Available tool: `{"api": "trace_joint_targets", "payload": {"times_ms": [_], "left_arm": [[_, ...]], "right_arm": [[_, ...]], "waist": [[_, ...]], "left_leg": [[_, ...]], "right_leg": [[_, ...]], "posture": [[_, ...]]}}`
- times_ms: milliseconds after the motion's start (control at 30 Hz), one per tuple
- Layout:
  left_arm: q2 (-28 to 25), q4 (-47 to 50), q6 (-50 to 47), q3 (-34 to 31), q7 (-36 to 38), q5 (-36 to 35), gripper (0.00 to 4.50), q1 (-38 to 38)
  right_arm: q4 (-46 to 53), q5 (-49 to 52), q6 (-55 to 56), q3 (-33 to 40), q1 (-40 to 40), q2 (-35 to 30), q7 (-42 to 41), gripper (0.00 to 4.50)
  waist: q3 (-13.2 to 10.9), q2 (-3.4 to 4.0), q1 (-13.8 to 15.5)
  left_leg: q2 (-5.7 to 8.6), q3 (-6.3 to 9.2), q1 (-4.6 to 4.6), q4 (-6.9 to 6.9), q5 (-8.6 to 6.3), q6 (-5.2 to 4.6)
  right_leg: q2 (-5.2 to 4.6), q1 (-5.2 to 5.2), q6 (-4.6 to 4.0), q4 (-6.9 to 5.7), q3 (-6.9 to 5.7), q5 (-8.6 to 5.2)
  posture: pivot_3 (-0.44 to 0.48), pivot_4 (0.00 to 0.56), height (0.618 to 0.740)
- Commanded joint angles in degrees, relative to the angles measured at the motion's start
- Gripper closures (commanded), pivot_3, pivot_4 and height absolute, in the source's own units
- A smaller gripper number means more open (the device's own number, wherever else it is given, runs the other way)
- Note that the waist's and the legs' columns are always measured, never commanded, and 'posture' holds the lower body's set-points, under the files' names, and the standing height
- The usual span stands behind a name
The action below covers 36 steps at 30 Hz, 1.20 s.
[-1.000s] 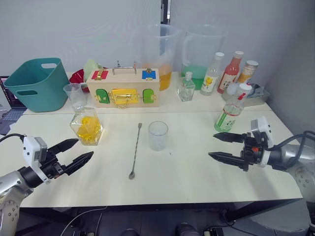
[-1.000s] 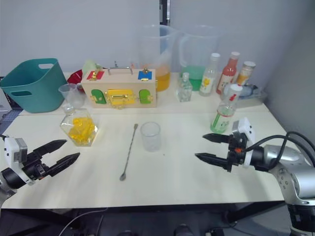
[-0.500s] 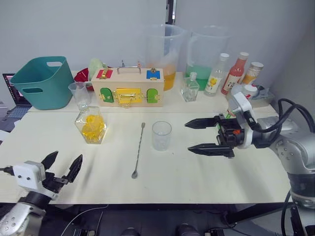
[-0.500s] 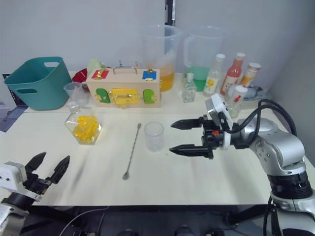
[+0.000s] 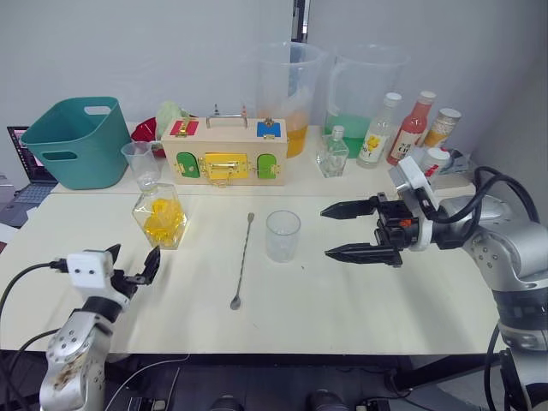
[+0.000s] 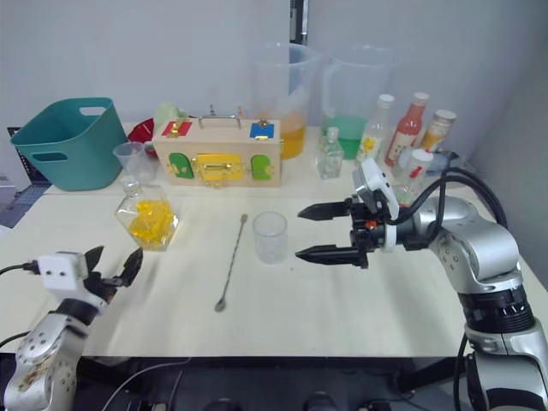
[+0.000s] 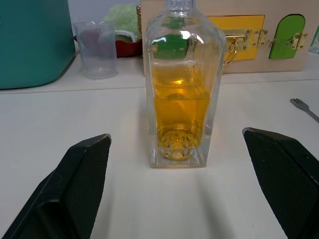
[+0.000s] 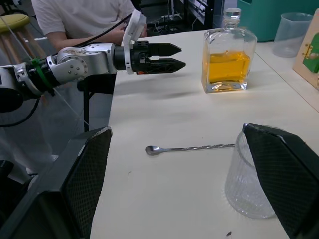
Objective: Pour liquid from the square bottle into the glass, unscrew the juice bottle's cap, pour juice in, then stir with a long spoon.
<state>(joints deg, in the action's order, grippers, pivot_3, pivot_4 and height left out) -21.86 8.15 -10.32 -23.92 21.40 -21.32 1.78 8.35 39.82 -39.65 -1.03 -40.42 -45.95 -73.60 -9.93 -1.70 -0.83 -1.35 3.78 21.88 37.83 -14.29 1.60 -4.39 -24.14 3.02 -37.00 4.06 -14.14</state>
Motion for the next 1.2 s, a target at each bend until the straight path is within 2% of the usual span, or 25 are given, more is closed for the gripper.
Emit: {"api": "trace_joint_targets", "payload": {"times_ms": [33,500,700,833,1067,1200], "left_arm": [[-1.32,-2.64,0.46,0.93,-1.10,1.41,0.00,4.37],[-0.74,-21.98,5.07,4.49,-4.21,5.57,0.00,22.66],[-0.90,-25.73,6.24,5.07,-3.66,5.57,1.68,26.13],[-1.82,-26.20,6.13,4.90,-3.47,5.67,1.69,26.63],[-4.07,-19.56,2.78,4.14,-2.21,3.89,1.69,27.28],[-5.83,-13.70,3.01,3.99,3.05,1.27,1.69,26.42]], "right_arm": [[0.23,-0.62,0.72,1.14,-2.03,-1.28,-0.54,0.03],[0.80,-0.86,0.32,2.92,-2.02,-3.16,0.87,0.03],[1.94,-0.39,-0.27,3.15,-1.71,-2.90,2.09,0.00],[2.70,-0.15,-0.60,3.40,-1.35,-2.61,2.96,0.00],[1.75,-0.89,-0.09,2.65,-2.12,-2.26,3.14,0.00],[1.28,-0.93,-0.21,2.37,-2.59,-1.84,2.94,0.00]], "waist": [[0.00,0.00,-0.11],[0.00,-0.01,-0.02],[0.00,0.00,0.00],[0.00,0.00,0.01],[-0.02,-0.03,-0.09],[-0.09,-0.16,-0.13]], "left_leg": [[0.00,0.01,0.02,0.00,0.00,0.00],[0.10,0.14,0.13,0.02,0.00,0.00],[0.11,0.16,0.14,0.02,0.00,0.00],[0.15,0.18,0.14,0.02,0.00,0.00],[0.14,0.21,0.21,0.02,0.00,0.00],[0.15,0.27,0.41,0.03,0.00,0.00]], "right_leg": [[0.00,-0.01,0.00,0.00,-0.01,0.00],[-0.06,-0.04,0.06,0.00,-0.06,0.04],[-0.06,-0.06,0.07,-0.01,-0.05,0.04],[-0.08,-0.05,0.08,-0.02,-0.06,0.05],[-0.07,-0.10,0.08,-0.02,-0.06,0.05],[-0.07,-0.28,0.09,-0.03,-0.09,0.06]], "posture": [[0.000,0.150,0.731],[0.000,0.150,0.731],[0.000,0.150,0.731],[0.000,0.150,0.731],[0.000,0.150,0.731],[0.000,0.150,0.731]]}}
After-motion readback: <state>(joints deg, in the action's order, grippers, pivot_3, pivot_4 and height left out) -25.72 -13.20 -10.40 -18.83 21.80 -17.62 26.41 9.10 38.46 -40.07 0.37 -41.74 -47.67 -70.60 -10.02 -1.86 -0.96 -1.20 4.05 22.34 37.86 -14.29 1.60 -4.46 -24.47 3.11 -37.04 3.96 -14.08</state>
